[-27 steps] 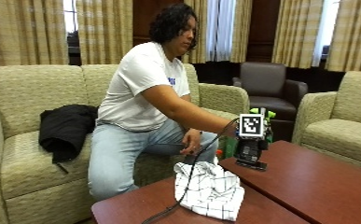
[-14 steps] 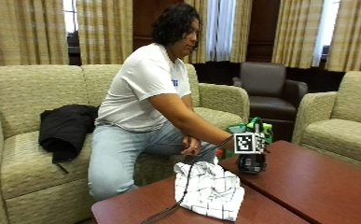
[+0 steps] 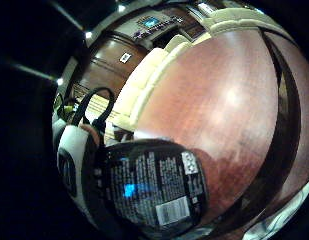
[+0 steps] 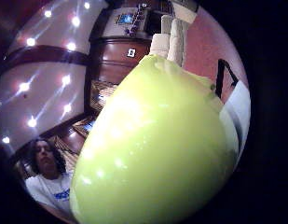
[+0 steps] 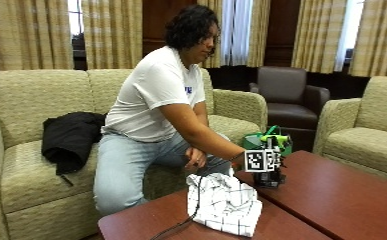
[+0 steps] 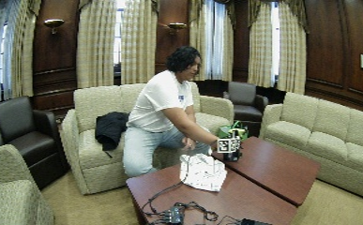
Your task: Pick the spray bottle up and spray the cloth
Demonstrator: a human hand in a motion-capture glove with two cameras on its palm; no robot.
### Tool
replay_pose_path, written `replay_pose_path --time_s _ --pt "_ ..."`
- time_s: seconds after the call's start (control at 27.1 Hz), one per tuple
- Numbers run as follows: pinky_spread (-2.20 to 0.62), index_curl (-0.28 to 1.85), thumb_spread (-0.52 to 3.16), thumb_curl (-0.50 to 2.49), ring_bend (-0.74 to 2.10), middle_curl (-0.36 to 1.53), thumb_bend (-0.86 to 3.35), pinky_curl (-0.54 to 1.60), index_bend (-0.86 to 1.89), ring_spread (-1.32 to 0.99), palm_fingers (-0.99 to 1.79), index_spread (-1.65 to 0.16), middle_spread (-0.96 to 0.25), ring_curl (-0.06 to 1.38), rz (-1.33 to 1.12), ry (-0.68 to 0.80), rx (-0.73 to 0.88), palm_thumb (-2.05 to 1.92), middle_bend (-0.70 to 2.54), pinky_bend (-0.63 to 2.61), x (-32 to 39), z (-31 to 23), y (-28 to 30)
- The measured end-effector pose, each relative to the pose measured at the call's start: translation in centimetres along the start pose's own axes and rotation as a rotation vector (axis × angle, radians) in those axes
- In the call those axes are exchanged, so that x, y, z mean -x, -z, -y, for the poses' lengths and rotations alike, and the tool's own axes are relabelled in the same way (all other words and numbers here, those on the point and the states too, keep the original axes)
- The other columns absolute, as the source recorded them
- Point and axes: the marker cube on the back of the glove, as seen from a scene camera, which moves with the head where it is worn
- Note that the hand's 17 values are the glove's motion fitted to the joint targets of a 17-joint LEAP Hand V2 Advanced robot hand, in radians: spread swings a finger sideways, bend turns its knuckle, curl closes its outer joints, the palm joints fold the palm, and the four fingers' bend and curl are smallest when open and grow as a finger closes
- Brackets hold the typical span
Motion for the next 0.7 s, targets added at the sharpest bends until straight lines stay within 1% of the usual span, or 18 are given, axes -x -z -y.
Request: replay_pose_path --time_s 0.41,0.48,0.63,0.7 --pt "-0.29 0.63 0.4 0.82 0.68 0.55 -0.03 0.39 0.32 -0.19 1.38 -0.24 -0.17 0.47 0.021 -0.026 -0.001 0.92 0.71 0.41 0.0 0.7 0.3" --pt "-0.3 0.63 0.4 0.83 0.68 0.55 -0.03 0.39 0.32 -0.19 1.37 -0.24 -0.17 0.47 0.016 -0.039 0.041 0.92 0.71 0.4 -0.1 0.1 0.1" --pt "-0.3 0.63 0.41 0.82 0.67 0.54 -0.03 0.38 0.31 -0.19 1.35 -0.24 -0.16 0.47 -0.013 -0.073 0.221 0.92 0.7 0.4 -0.4 -1.9 0.5" --pt "-0.29 0.62 0.43 0.81 0.62 0.54 -0.05 0.39 0.3 -0.19 1.32 -0.25 -0.16 0.46 -0.02 -0.096 0.243 0.89 0.69 0.42 -0.4 -2.3 0.6"
